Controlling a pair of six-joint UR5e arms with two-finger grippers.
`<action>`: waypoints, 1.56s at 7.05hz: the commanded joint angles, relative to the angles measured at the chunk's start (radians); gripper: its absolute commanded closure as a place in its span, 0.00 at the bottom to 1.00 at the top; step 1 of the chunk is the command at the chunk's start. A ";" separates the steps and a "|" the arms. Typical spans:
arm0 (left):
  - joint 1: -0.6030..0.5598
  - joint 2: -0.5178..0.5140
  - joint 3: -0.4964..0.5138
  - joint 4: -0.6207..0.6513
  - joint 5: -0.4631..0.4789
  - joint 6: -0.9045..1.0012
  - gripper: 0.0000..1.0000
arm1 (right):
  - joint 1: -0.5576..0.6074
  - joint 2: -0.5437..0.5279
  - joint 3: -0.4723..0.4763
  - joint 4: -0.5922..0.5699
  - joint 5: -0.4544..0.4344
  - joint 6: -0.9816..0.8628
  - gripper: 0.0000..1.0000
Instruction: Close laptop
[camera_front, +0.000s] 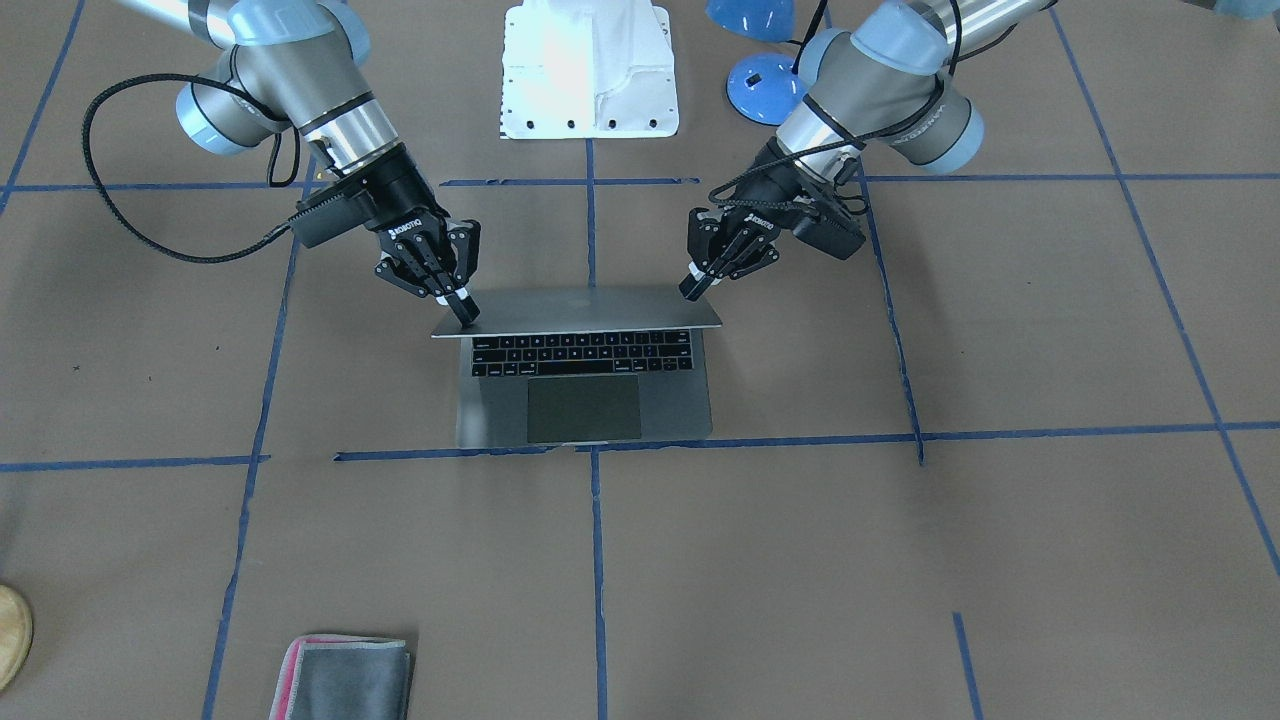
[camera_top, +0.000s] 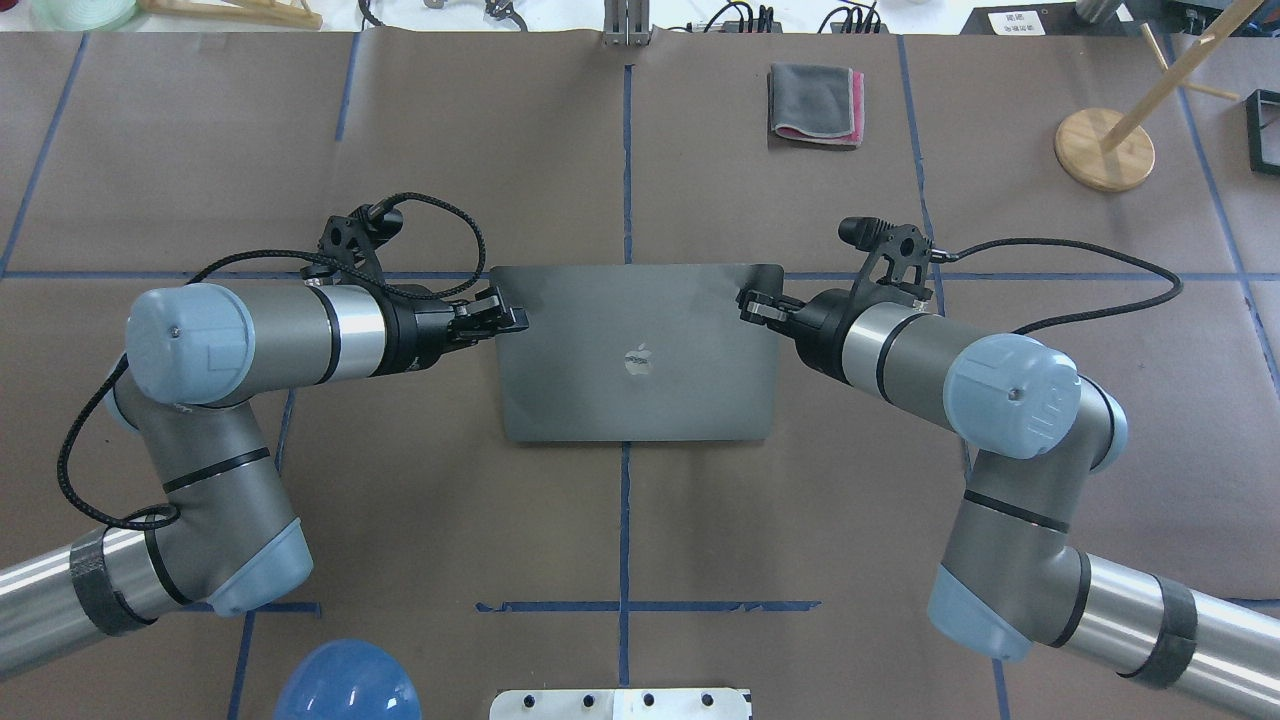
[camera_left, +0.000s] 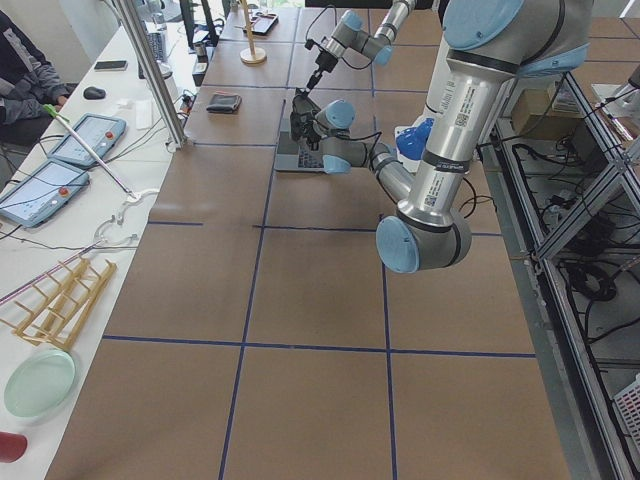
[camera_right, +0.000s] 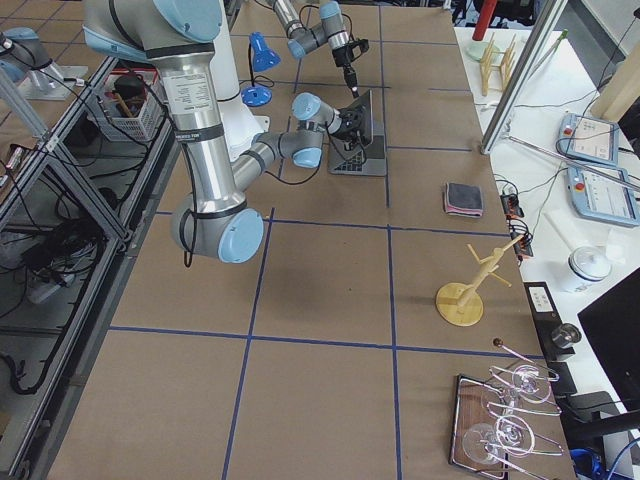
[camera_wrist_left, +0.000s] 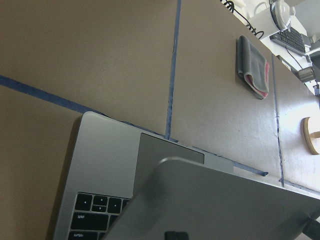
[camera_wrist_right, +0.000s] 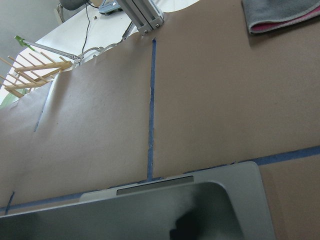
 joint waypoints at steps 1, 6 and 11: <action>-0.014 -0.027 0.059 0.000 0.001 0.005 1.00 | 0.014 0.068 -0.092 0.000 0.004 0.000 1.00; -0.030 -0.136 0.298 0.037 0.046 0.044 1.00 | 0.033 0.171 -0.310 0.000 0.007 0.000 0.98; -0.034 -0.130 0.285 0.038 -0.027 0.046 0.50 | 0.057 0.170 -0.298 -0.006 0.111 0.012 0.14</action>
